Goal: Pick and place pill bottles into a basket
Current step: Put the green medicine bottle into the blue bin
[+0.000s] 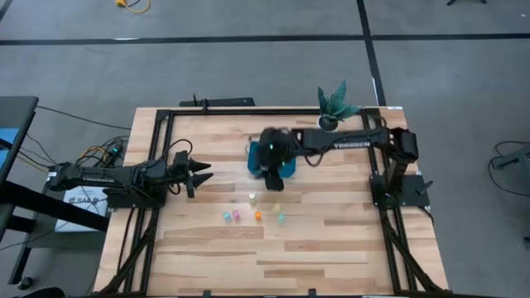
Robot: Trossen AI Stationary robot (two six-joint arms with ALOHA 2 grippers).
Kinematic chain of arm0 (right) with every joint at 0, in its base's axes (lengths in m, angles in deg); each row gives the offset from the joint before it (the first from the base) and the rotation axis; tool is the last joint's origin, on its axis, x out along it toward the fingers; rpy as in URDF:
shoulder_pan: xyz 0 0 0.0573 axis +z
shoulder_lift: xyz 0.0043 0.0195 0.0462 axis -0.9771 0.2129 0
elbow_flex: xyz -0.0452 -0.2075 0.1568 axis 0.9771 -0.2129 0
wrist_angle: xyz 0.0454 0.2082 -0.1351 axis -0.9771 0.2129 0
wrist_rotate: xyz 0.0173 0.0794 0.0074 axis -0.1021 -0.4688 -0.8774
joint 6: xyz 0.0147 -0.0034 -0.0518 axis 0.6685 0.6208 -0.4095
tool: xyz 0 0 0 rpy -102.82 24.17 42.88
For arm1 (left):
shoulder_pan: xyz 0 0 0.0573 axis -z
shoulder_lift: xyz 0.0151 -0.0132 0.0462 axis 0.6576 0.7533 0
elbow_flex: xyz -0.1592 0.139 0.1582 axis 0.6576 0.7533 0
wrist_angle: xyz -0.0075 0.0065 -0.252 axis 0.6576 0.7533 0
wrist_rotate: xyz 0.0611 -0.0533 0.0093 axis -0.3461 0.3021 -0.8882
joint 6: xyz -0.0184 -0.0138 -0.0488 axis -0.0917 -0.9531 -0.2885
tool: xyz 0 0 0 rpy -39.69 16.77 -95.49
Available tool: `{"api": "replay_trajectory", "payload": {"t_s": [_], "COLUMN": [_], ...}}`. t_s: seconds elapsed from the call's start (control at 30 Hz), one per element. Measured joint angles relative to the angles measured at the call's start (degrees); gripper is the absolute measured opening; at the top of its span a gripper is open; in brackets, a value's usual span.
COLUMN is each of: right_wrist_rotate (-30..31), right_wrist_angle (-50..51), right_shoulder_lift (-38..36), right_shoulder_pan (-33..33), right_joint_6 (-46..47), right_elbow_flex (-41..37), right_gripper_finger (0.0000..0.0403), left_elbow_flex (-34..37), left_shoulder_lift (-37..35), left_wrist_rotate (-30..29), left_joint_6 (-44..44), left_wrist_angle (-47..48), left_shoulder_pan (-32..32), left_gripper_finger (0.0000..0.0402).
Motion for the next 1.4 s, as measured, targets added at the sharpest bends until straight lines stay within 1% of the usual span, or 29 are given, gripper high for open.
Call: {"api": "replay_trajectory", "payload": {"t_s": [0.07,0.17,0.33,0.5,0.67,0.77,0.9,1.0,1.1,1.23,1.4], "right_wrist_rotate": [0.35,0.34,-0.74,-0.93,-2.85,-4.37,-3.97,-3.67,-3.12,-0.92,-0.79], "right_wrist_angle": [0.37,-0.51,-1.54,-4.81,-6.19,-6.59,-7.13,-8.02,-7.81,-7.82,-7.6], "right_shoulder_lift": [0.36,1.68,1.95,5.25,9.03,9.6,10.18,10.19,10.29,10.29,10.29], "right_shoulder_pan": [2.25,4.17,4.3,4.66,5.47,5.41,5.42,5.41,5.43,5.43,5.43], "right_joint_6": [-1.62,-0.15,0.71,2.98,7.53,9.78,9.79,9.78,9.72,8.8,7.92], "right_elbow_flex": [0.0,0.0,0.0,-0.05,-0.04,-0.04,-0.07,0.0,-0.02,-0.02,-0.02], "right_gripper_finger": [0.0138,0.0138,0.0138,0.0148,0.0176,0.02,0.0228,0.0239,0.024,0.024,0.024], "left_elbow_flex": [0.0,0.0,0.0,0.01,0.01,0.0,0.0,0.01,0.02,0.0,0.0], "left_shoulder_lift": [-0.02,-0.02,0.01,-0.02,0.08,0.36,0.36,0.38,0.38,0.38,0.38], "left_wrist_rotate": [0.0,0.0,0.59,2.01,4.13,4.91,6.07,6.08,6.09,6.08,6.08], "left_joint_6": [0.0,0.0,0.01,0.02,0.0,0.0,0.02,0.02,0.02,0.02,0.02], "left_wrist_angle": [0.0,0.0,0.07,0.24,0.51,0.66,0.85,0.85,0.85,0.85,0.85], "left_shoulder_pan": [0.0,0.0,0.0,0.01,0.01,0.0,0.0,0.0,0.01,0.0,0.0], "left_gripper_finger": [0.0199,0.0199,0.0199,0.0199,0.0199,0.0199,0.0199,0.0199,0.0199,0.0199,0.0199]}}
